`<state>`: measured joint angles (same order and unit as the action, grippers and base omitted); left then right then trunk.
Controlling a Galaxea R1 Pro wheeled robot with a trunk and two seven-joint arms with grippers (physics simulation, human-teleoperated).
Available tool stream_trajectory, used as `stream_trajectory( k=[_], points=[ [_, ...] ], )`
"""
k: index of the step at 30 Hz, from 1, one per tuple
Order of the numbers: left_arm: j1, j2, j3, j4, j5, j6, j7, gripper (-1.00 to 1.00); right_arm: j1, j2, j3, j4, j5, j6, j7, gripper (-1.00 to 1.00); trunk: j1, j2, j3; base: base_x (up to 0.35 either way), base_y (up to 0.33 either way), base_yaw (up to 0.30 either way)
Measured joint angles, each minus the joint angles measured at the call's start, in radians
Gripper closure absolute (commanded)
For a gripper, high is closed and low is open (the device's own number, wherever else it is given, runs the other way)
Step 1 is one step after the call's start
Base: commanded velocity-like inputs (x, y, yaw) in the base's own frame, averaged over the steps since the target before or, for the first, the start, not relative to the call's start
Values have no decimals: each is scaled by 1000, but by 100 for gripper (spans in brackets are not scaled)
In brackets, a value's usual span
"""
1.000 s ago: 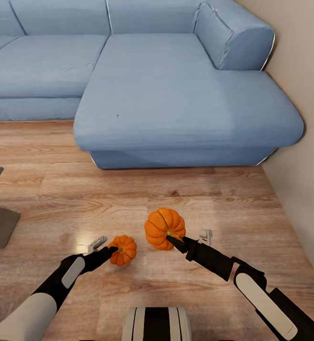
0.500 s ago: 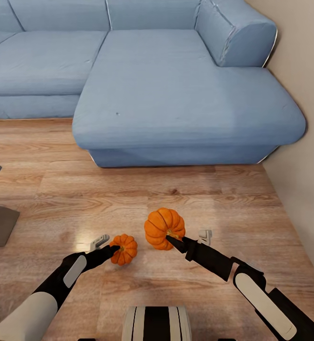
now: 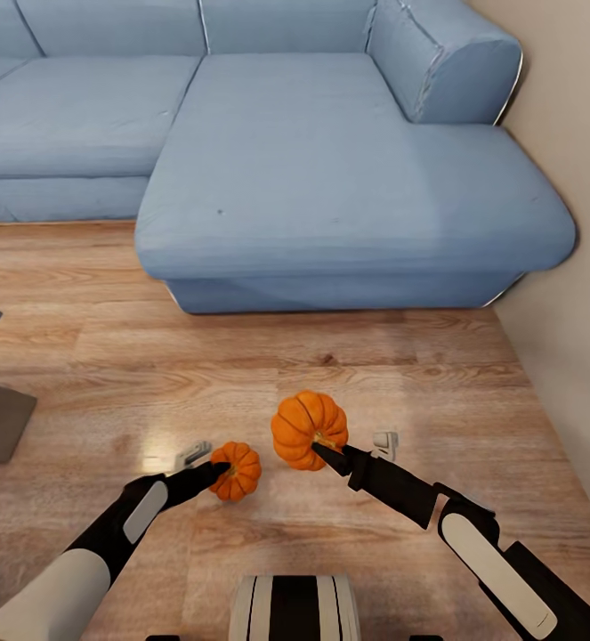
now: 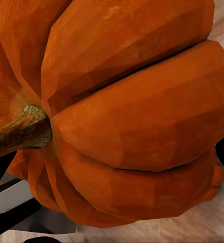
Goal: Place each of the two pumpkins and all three candles from the living room inside a cabinet in the living room (use any cabinet), then make sure every cabinet is closed, and position the cauldron so it is next to a table in the living room.
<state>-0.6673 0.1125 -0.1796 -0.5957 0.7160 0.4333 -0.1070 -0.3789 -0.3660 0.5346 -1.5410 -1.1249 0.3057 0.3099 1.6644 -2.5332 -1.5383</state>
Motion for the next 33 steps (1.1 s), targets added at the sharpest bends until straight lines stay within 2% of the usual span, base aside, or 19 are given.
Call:
stream_trajectory(
  k=[11,16,25,30,31,33],
  points=[
    [0,0,-23,-11,-7,-4,-4,-100,-1,0,0,3,-2,0,0,100,0,0,-4,0,0,0],
    [1,1,-28,12,-7,-4,-70,-100,0,0,0,4,-2,0,0,100,0,0,-4,0,0,0],
    [1,2,-33,21,-5,-4,-90,-100,0,0,0,5,-2,0,0,100,0,0,-4,0,0,0],
    [1,3,-73,17,0,-32,-92,-100,-1,0,0,7,-2,0,0,100,0,0,-4,0,0,0],
    [1,3,-80,17,-1,-39,-92,100,0,0,0,7,-2,0,0,100,0,0,-4,0,0,0],
    [1,3,-86,7,-2,-47,-91,100,-1,0,0,8,0,0,-1,100,1,0,-8,0,0,0]
  ],
)
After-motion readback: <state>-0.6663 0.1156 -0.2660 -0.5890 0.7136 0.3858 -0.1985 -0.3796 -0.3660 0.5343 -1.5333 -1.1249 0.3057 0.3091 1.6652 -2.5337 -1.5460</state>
